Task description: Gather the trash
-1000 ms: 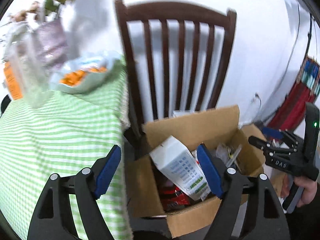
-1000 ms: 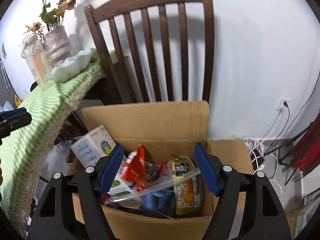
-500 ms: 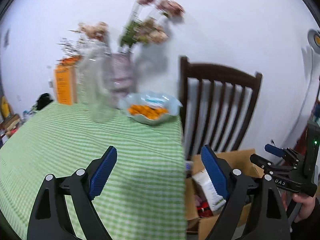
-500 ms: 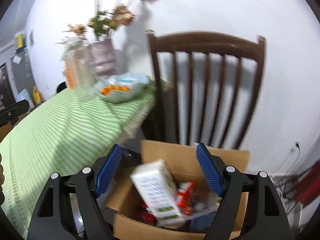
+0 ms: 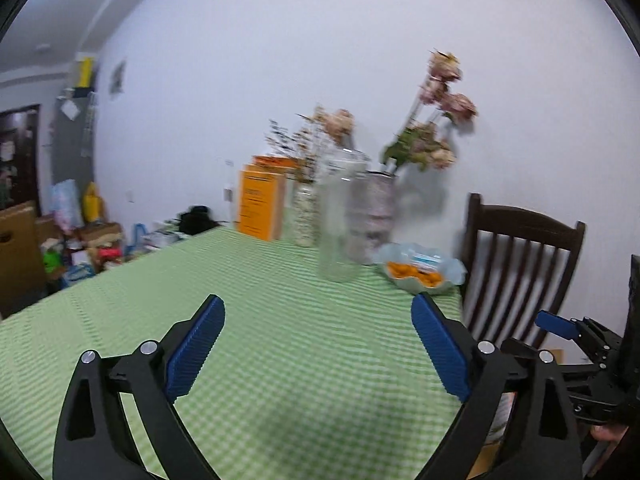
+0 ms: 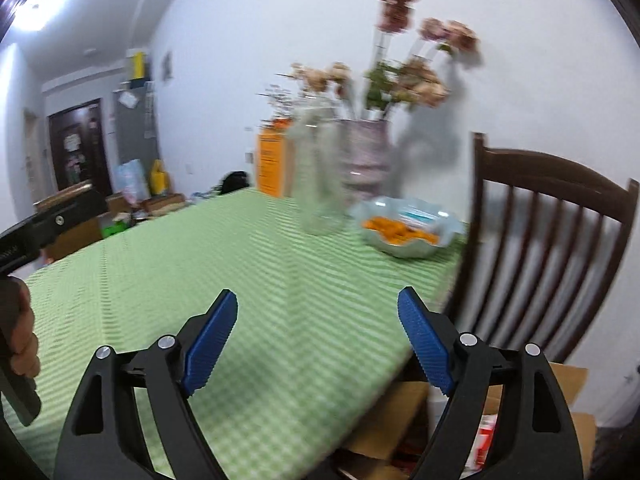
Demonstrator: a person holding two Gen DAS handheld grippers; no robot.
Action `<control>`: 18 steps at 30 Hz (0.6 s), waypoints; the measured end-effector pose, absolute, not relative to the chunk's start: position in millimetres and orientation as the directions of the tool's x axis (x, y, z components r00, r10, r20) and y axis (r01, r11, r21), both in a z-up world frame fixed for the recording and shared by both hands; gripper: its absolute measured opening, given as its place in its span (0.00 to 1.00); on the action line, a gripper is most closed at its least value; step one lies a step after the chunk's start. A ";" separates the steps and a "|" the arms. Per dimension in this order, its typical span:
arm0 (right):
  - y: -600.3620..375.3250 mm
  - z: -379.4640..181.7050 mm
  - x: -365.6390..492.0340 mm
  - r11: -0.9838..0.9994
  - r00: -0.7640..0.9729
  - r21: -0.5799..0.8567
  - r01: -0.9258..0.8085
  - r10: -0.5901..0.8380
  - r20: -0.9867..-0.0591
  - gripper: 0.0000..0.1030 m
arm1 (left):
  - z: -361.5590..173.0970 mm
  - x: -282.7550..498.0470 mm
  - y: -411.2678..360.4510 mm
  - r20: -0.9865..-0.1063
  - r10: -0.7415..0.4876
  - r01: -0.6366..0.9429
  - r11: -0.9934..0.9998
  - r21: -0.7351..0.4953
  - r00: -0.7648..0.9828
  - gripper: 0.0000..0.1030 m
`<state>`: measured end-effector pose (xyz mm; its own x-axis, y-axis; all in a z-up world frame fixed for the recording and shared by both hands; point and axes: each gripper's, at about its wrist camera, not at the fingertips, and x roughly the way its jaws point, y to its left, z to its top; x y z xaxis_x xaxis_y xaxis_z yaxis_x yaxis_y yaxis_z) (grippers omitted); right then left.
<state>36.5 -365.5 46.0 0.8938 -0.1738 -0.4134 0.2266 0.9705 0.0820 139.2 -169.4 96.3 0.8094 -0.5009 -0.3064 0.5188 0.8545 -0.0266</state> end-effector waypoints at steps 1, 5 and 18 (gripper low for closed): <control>-355.3 46.8 39.1 0.975 0.900 0.080 0.206 -0.157 -0.407 0.77 | 97.2 136.9 -157.4 -0.291 -0.472 0.490 0.871 -0.013 0.832 0.89; -316.6 50.4 46.3 0.988 0.922 0.074 0.132 -0.095 -0.376 0.77 | 97.4 124.1 -119.1 -0.232 -0.380 0.395 0.918 0.022 0.896 0.92; -235.3 47.9 12.9 0.996 0.951 0.081 -0.030 0.053 -0.305 0.82 | 93.5 58.8 -46.7 -0.210 -0.233 0.242 0.970 0.017 0.949 0.92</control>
